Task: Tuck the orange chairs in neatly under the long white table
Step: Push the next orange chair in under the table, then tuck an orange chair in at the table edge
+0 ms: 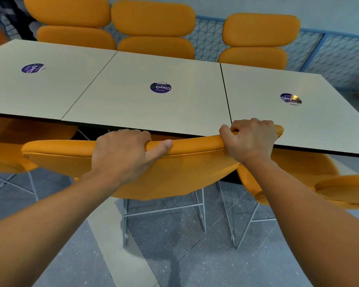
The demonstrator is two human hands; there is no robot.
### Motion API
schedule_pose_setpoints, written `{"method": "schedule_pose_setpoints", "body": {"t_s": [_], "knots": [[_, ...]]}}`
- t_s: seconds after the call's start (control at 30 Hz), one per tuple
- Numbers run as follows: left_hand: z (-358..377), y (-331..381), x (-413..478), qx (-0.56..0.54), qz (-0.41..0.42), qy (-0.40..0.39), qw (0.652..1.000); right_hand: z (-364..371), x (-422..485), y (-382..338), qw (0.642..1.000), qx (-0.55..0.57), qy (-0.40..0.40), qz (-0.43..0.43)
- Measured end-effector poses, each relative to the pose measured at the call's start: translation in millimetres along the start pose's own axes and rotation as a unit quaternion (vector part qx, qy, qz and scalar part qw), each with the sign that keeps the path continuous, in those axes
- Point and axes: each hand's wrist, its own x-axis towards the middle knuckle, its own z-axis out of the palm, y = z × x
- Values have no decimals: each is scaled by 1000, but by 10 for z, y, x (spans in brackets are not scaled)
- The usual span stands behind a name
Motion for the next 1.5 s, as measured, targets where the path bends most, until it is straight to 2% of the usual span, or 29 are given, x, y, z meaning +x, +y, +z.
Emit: {"method": "schedule_pose_setpoints", "body": {"t_s": [0.53, 0.73, 0.87, 1.0, 1.13, 1.3, 1.5], "knots": [[22, -32, -23, -18, -10, -38, 999, -14, -35, -6, 1000, -5, -17, 1], [-62, -89, -125, -60, 21, -72, 995, -85, -106, -39, 1000, 10, -26, 12], [-229, -157, -195, -139, 3, -125, 982, -180, -139, -155, 995, 52, -75, 31], [-406, -340, -305, -219, -24, -132, 966, -333, -146, -490, 983, 105, -154, 4], [-635, -636, -481, -219, -53, -99, 969, -448, -140, -1007, 951, 190, -243, -33], [-911, -1219, -848, -223, -117, -65, 965, -588, -246, -1797, 920, 274, -265, -91], [-1029, -2067, -1335, -213, -156, -66, 962, -657, -424, -2719, 897, 310, -279, -144]]}}
